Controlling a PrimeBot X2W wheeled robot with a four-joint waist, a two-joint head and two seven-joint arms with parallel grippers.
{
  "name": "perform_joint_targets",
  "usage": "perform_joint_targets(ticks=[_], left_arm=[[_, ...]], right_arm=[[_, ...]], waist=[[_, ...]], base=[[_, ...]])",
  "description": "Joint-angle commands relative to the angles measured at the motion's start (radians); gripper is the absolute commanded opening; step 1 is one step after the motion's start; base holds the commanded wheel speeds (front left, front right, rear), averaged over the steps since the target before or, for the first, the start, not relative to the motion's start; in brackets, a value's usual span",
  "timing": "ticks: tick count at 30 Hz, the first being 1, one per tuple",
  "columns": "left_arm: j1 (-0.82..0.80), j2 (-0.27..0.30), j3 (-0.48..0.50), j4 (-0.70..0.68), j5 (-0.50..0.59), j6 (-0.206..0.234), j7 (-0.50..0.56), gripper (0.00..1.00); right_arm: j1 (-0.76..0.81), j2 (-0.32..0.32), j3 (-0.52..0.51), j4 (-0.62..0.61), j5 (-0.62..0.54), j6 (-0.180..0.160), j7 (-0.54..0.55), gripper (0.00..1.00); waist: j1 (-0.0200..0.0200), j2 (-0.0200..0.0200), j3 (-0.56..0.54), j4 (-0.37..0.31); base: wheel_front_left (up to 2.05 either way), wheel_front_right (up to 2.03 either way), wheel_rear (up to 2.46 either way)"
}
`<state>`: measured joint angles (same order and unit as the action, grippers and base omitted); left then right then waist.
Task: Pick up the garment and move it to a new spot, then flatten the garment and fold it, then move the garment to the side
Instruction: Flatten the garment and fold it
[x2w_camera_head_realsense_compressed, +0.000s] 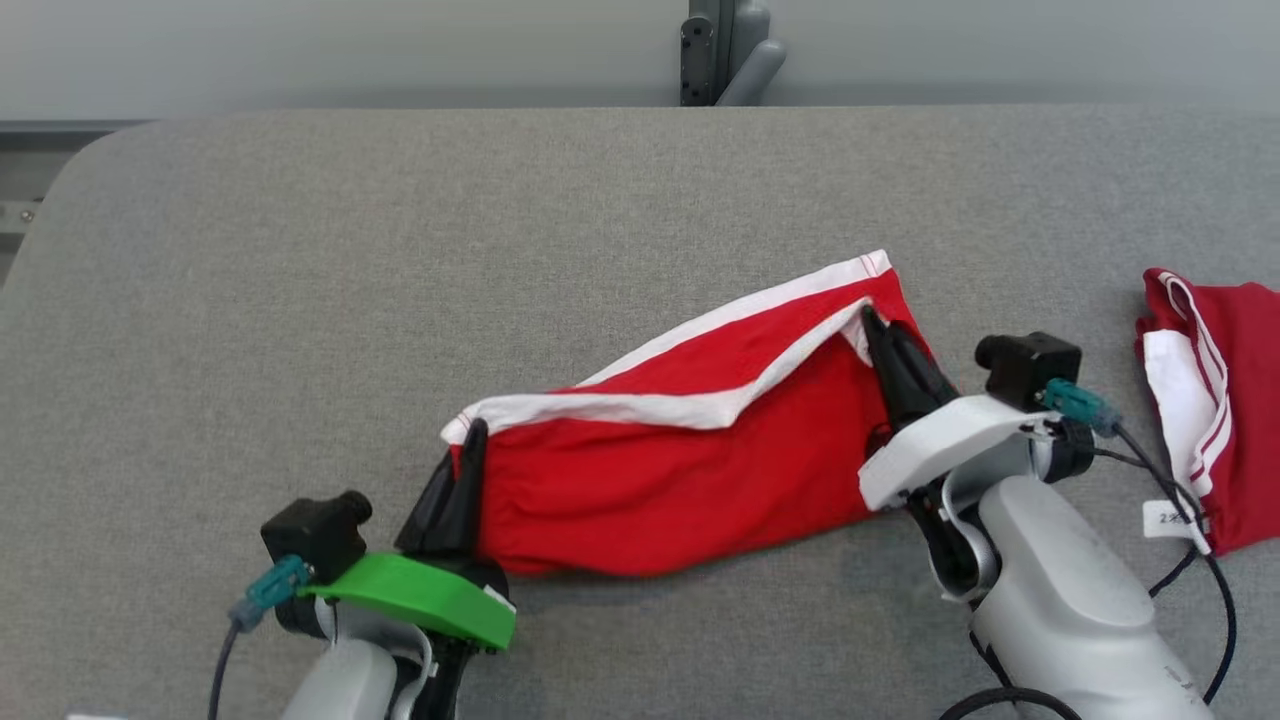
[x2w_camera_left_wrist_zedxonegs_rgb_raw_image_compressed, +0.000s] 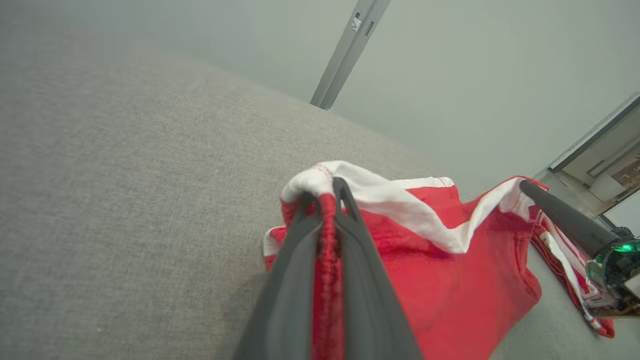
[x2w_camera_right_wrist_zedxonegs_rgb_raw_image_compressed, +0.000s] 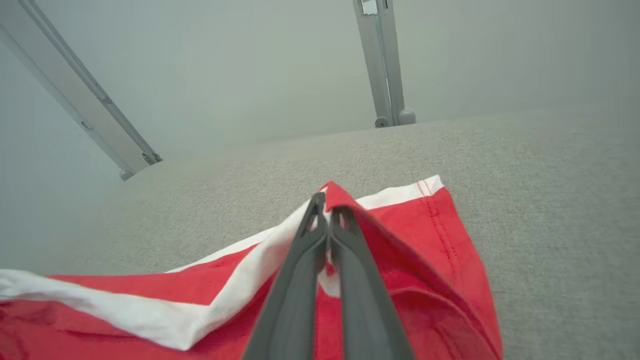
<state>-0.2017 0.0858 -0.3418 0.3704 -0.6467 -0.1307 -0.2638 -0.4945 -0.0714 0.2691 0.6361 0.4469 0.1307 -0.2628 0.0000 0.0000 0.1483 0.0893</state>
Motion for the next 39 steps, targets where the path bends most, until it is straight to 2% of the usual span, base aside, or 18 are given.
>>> perform_joint_targets(ticks=[1,2,5,11,15,18,22,26,31,36,39], left_arm=[[-0.043,0.032,-0.016,-0.022,0.006,0.0,0.0,0.0],[-0.043,0.032,-0.016,-0.022,0.006,0.0,0.0,0.0],[-0.112,0.1,-0.067,-0.044,-0.016,0.0,0.0,0.0],[-0.341,0.28,-0.219,-0.06,-0.105,0.0,0.041,0.0],[-0.503,0.379,-0.258,-0.088,-0.183,0.0,0.088,0.0],[-0.6,0.43,-0.285,-0.114,-0.225,0.001,0.122,0.0],[-0.692,0.466,-0.312,-0.14,-0.282,0.001,0.178,0.0],[-0.781,0.47,-0.335,-0.112,-0.289,0.001,0.217,0.0],[-0.938,0.431,-0.362,0.001,-0.239,0.001,0.228,0.0],[-1.193,0.368,-0.386,0.106,-0.136,0.001,0.165,0.0],[-1.337,0.342,-0.385,0.189,-0.075,0.002,0.103,0.0]], right_arm=[[-0.013,-0.021,-0.015,-0.034,0.014,0.0,-0.002,0.0],[-0.013,-0.021,-0.015,-0.034,0.014,0.0,-0.002,0.0],[-0.054,-0.045,-0.035,-0.088,0.027,0.0,-0.002,0.0],[-0.169,-0.098,-0.069,-0.14,0.064,0.0,-0.002,0.0],[-0.257,-0.137,-0.067,-0.164,0.082,-0.001,-0.002,0.0],[-0.319,-0.163,-0.066,-0.176,0.108,-0.001,0.01,0.0],[-0.372,-0.196,-0.066,-0.191,0.132,-0.001,0.061,0.0],[-0.447,-0.224,-0.026,-0.196,0.116,-0.001,0.142,0.0],[-0.61,-0.24,-0.001,-0.143,0.078,-0.001,0.194,0.0],[-0.872,-0.254,0.008,-0.06,-0.011,-0.001,0.203,0.0],[-1.024,-0.262,-0.026,-0.001,-0.066,-0.001,0.163,0.0]], waist=[[0.0,0.0,-0.057,-0.024],[0.0,0.0,-0.057,-0.024],[0.0,0.0,-0.105,-0.04],[0.0,0.0,-0.152,-0.066],[0.0,0.0,-0.162,-0.081],[0.0,0.0,-0.164,-0.088],[0.0,0.0,-0.124,-0.089],[0.0,0.0,0.006,-0.086],[0.0,0.0,0.209,-0.082],[0.0,0.0,0.415,-0.077],[0.0,0.0,0.499,-0.073]], base=[[0.0,0.0,0.0],[0.0,0.0,0.0],[0.0,0.0,0.0],[0.0,0.0,0.0],[0.0,0.0,0.0],[0.0,0.0,0.0],[0.0,0.0,0.0],[0.0,0.0,0.0],[0.0,0.0,0.0],[0.0,0.0,0.0],[0.0,0.0,0.0]])
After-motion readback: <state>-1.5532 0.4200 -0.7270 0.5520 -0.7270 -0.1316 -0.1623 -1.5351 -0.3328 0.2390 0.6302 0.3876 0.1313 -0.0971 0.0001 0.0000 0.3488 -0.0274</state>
